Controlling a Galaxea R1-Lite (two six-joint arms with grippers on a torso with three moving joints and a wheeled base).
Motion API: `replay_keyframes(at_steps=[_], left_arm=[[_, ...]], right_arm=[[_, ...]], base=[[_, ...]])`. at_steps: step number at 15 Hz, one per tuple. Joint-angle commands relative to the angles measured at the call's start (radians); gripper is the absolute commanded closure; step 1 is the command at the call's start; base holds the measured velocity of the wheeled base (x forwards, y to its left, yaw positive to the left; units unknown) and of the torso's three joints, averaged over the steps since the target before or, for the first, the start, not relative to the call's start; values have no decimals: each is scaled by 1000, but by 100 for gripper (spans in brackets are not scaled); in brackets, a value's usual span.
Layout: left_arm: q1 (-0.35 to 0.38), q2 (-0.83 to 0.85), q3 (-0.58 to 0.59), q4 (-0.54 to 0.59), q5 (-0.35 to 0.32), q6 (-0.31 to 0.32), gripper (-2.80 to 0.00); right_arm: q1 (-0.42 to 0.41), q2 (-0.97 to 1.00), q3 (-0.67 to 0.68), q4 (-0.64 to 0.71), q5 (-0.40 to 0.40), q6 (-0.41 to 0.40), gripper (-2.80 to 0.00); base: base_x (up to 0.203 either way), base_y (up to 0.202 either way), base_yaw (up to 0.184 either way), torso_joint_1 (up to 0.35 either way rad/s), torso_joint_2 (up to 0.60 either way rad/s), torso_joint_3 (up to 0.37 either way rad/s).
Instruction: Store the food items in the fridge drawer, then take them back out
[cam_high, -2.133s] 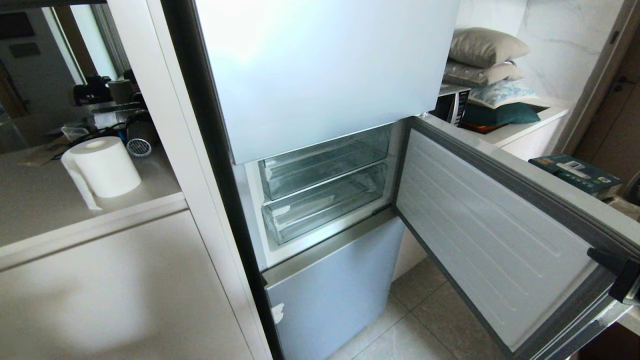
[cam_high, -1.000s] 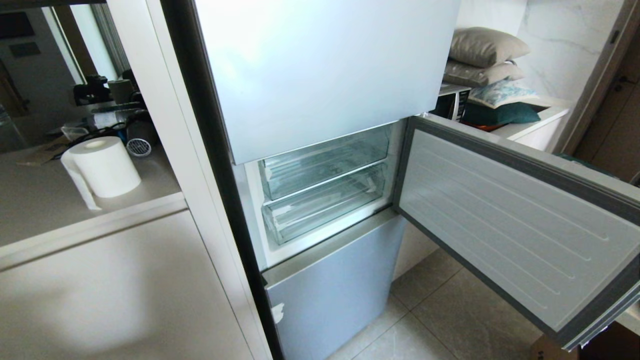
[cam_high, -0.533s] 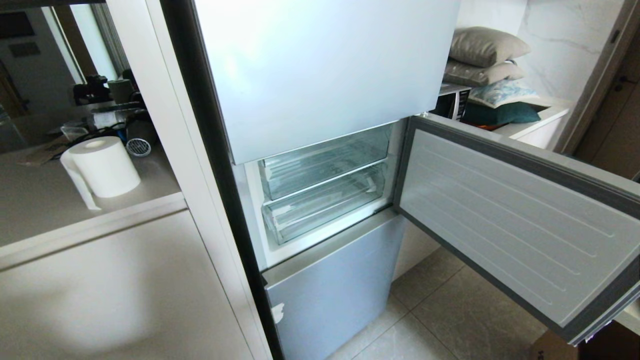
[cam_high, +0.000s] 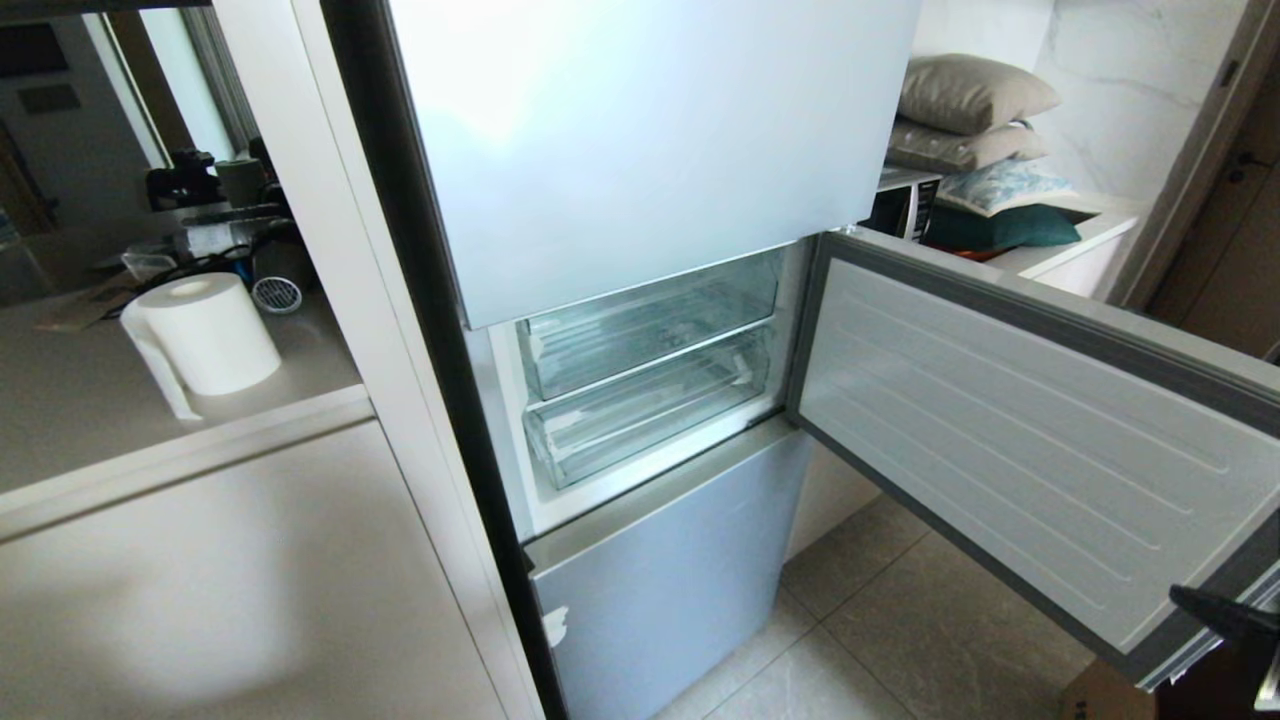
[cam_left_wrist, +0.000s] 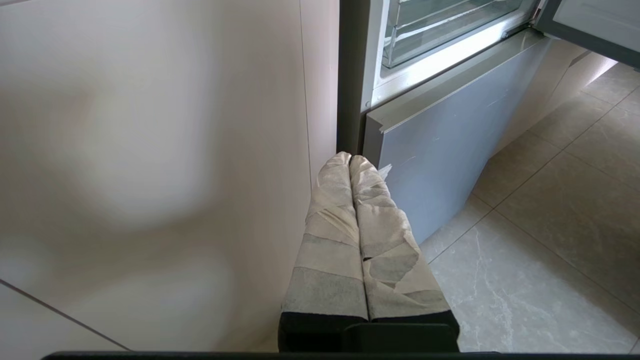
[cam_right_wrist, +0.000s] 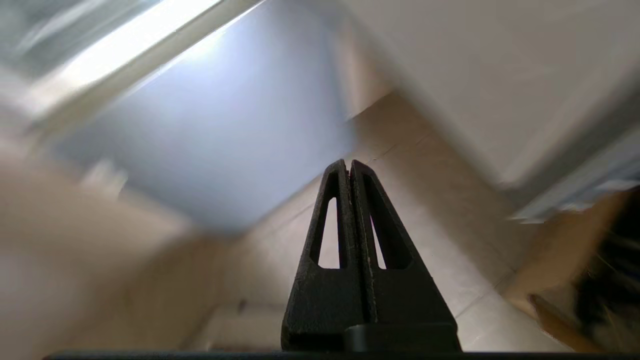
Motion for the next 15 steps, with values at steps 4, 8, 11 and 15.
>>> replay_keyframes(at_steps=[4,8,11,15], left_arm=[[0,1,0,1,0,1,0],[0,1,0,1,0,0,0],[0,1,0,1,0,0,0],[0,1,0,1,0,0,0]], right_arm=[[324,-77,132,-30,-24,46,0],[323,-70,185,-145,-78,125,0],[320,-82,185,-127,-86,136,0],[254,-348,185,14,-88,123,0]], base=[[0,0,0,0,0,0],[0,0,0,0,0,0],[0,0,0,0,0,0],[0,0,0,0,0,0]])
